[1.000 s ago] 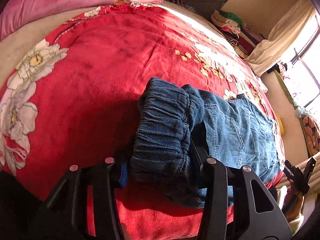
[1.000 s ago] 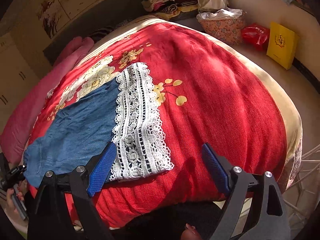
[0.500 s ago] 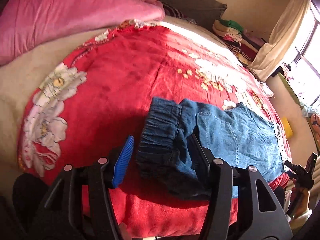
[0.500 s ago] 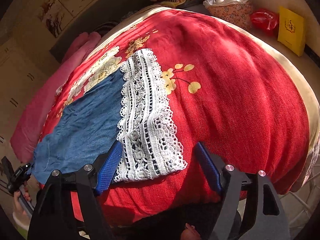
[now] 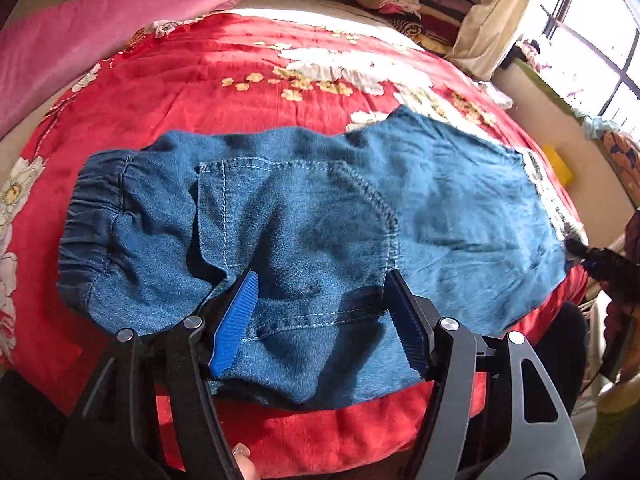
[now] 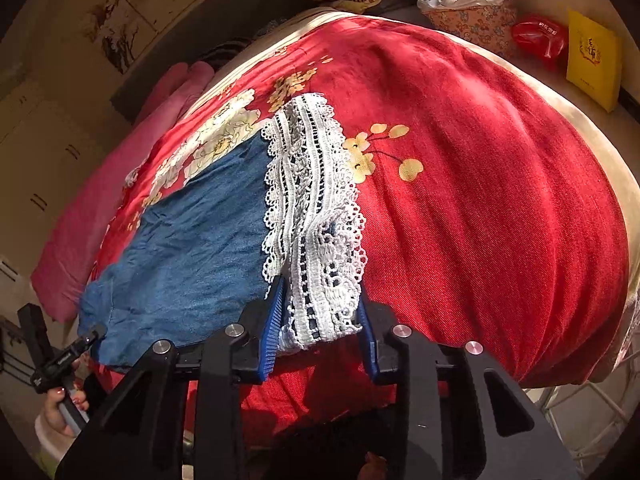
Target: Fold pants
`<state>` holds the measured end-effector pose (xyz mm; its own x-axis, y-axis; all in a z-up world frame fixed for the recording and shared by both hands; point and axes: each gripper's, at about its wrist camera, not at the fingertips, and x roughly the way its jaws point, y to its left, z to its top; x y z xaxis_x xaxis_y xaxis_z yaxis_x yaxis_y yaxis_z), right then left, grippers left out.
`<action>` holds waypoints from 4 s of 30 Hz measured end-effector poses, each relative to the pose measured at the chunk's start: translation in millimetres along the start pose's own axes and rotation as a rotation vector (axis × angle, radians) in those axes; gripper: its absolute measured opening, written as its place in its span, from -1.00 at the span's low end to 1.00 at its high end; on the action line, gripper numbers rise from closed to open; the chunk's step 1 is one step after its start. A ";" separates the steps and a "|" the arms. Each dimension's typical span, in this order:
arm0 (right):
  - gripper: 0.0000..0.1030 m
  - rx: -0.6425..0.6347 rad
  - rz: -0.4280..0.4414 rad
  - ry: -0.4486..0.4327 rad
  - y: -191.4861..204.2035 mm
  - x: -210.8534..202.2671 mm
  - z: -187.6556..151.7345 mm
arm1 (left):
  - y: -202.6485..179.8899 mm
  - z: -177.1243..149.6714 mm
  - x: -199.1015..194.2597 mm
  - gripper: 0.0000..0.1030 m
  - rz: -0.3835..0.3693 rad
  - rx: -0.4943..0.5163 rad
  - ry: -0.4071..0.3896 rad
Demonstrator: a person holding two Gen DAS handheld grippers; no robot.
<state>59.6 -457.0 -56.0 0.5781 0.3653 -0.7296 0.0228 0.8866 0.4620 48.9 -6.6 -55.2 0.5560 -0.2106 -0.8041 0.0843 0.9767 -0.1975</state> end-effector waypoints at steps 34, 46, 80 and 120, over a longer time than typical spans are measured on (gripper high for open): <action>-0.01 -0.288 -0.017 -0.110 80.3 0.0 49.7 | -85.9 91.5 5.6 0.55 -0.243 0.115 -0.073; -0.01 -0.289 -0.135 0.055 64.8 92.1 100.8 | -120.7 119.1 114.5 0.30 -0.122 0.222 0.067; 0.72 -0.195 -0.120 -0.194 59.6 -29.1 40.0 | -172.6 128.7 44.7 0.74 -0.201 0.294 -0.081; -0.24 0.182 0.100 -0.079 -10.1 -1.0 -17.7 | -274.6 151.8 179.9 0.17 -0.343 0.497 0.224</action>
<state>44.3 -461.3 -68.8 0.6467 0.4190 -0.6374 0.1050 0.7788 0.6185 251.3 -306.3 -60.5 0.2477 -0.4659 -0.8494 0.6301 0.7435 -0.2241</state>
